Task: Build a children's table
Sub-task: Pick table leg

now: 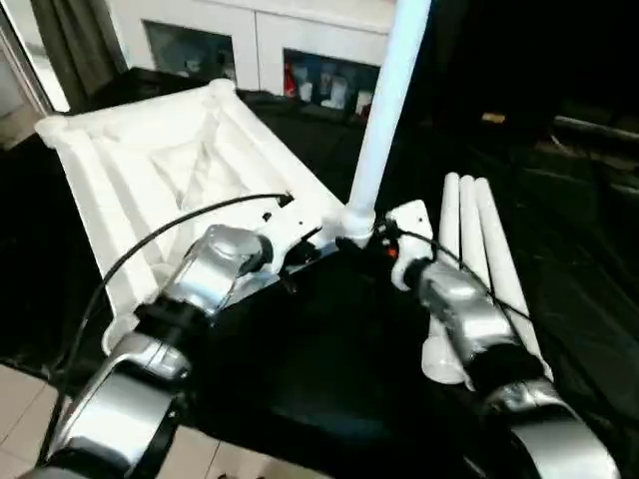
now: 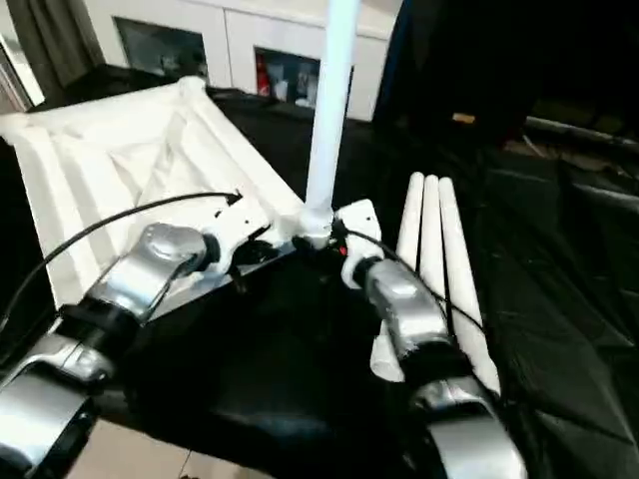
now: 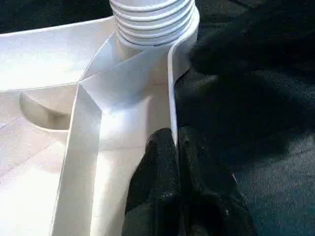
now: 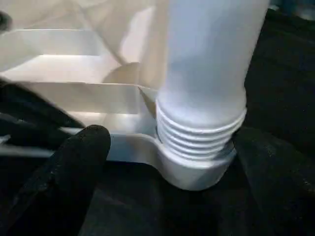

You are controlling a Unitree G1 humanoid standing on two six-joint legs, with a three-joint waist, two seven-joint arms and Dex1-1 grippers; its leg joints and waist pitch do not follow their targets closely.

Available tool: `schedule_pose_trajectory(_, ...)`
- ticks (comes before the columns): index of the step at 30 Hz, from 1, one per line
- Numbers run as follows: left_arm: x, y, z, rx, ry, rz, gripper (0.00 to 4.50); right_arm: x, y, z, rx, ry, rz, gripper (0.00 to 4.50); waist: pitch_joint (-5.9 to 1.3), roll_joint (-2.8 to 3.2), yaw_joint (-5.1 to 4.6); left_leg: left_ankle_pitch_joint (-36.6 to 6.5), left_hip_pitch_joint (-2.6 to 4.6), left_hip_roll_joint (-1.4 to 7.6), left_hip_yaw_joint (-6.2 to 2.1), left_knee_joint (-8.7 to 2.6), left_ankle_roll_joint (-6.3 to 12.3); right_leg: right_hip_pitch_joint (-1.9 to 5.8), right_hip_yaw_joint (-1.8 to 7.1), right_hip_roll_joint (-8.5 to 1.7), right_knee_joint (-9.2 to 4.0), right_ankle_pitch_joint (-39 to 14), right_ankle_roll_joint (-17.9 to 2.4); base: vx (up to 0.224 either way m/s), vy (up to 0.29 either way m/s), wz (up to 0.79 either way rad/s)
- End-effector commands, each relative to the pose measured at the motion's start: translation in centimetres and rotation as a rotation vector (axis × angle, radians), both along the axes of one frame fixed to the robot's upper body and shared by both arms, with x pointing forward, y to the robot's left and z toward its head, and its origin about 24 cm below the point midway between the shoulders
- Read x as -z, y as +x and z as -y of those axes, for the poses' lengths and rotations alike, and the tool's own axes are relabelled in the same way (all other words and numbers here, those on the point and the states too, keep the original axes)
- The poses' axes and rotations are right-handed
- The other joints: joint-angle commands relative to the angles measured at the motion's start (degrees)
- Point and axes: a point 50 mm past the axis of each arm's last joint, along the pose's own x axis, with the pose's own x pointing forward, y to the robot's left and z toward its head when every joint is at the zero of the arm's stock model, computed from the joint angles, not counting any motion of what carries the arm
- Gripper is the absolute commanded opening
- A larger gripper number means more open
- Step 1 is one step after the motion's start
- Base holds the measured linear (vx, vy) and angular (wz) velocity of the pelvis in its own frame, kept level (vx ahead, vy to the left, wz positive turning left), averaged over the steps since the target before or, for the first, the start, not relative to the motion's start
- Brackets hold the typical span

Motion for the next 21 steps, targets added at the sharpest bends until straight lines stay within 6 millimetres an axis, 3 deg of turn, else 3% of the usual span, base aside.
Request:
schedule_pose_trajectory(1, 1.5, -1.0, -0.3, 0.063, 0.02, -0.057, 0.0, -1.0, -0.3, 0.3, -0.068, -0.004, 0.017, 4.43, -3.55, 0.4, 0.65, 1.61, 0.13, 2.96, -0.34, -2.79, 8.49, 4.04, 2.35, -4.59, -2.01, 9.24, -18.26, 0.0, 0.0, 0.0)
schedule_pose_trajectory(2, 1.2, -2.0, -0.5, 0.199, -0.026, -0.035, 0.0, -2.1, -1.5, 1.9, -0.19, -0.029, 0.019, 4.43, -3.52, 0.51, 0.86, 1.7, 0.21, 2.83, -0.41, -2.78, 8.52, 4.2, 2.27, -4.37, -2.12, 9.48, -18.3, 0.0, 0.0, 0.0)
schedule_pose_trajectory(3, 1.2, -2.0, -0.5, 0.199, -0.026, -0.035, 0.0, -2.1, -1.5, 1.9, -0.19, -0.029, 0.019, 4.43, -3.59, 0.41, 1.21, 2.43, 0.26, 2.93, -0.46, -2.63, 8.93, 4.51, 2.33, -4.3, -1.89, 11.28, -17.95, 0.0, 0.0, 0.0)
schedule_pose_trajectory(4, 1.1, -2.5, -0.7, 0.25, -0.043, -0.034, 0.0, -2.6, -2.1, 2.5, -0.24, -0.039, 0.018, 4.43, -3.6, 0.51, 1.36, 3.83, 0.24, 2.96, -0.39, -2.54, 9.55, 4.33, 2.4, -4.25, -1.54, 14.09, -18.03, 0.0, 0.0, 0.0)
schedule_pose_trajectory(6, 0.9, -3.0, -0.9, 0.295, -0.055, -0.044, 0.0, -2.9, -2.8, 3.0, -0.293, -0.043, 0.015, 4.43, -3.7, 0.46, 1.62, 3.52, 0.38, 3.06, -0.18, -2.44, 9.74, 4.04, 2.24, -4.28, -1.38, 14.34, -18.49, 0.0, 0.0, 0.0)
schedule_pose_trajectory(9, 0.8, -3.8, -1.6, 0.359, -0.056, -0.064, 0.0, -3.0, -3.8, 4.0, -0.358, -0.056, -0.009, 4.43, -3.44, 0.67, 1.84, 0.38, 0.5, 3.36, -0.17, -2.61, 8.0, 3.74, 2.13, -4.61, -1.7, 8.08, -18.48, 0.0, 0.0, 0.0)
schedule_pose_trajectory(12, 0.8, -4.3, -2.1, 0.391, -0.059, -0.07, 0.0, -2.8, -4.5, 4.5, -0.409, -0.072, -0.032, 4.43, -3.46, 0.81, 2.21, -0.25, 0.81, 3.46, 0.08, -2.56, 6.68, 3.49, 1.93, -4.46, -1.7, 7.1, -18.56, 0.0, 0.0, 0.0)
schedule_pose_trajectory(14, 0.6, -4.8, -2.4, 0.419, -0.069, -0.072, 0.0, -2.7, -5.1, 4.5, -0.456, -0.085, -0.053, 4.43, -3.39, 0.65, 2.47, -0.56, 0.62, 3.46, 0.21, -2.5, 5.81, 3.56, 1.88, -4.46, -1.58, 6.77, -18.11, 0.0, 0.0, 0.0)
schedule_pose_trajectory(15, 0.5, -5.0, -2.5, 0.434, -0.073, -0.074, 0.0, -2.6, -5.4, 4.4, -0.478, -0.105, -0.061, 4.43, -3.31, 0.62, 2.59, -1.86, 0.52, 3.45, 0.11, -2.58, 4.76, 3.64, 1.86, -4.55, -1.67, 4.8, -17.26, 0.0, 0.0, 0.0)
schedule_pose_trajectory(21, 0.5, -5.4, -2.7, 0.455, -0.065, -0.082, 0.0, -2.1, -5.1, 4.0, -0.464, -0.156, -0.064, 4.43, -3.24, 0.39, 2.88, -4.34, 0.47, 3.29, 0.12, -2.72, 2.41, 3.51, 1.94, -4.63, -2.08, -0.96, -15.08, 0.0, 0.0, 0.0)
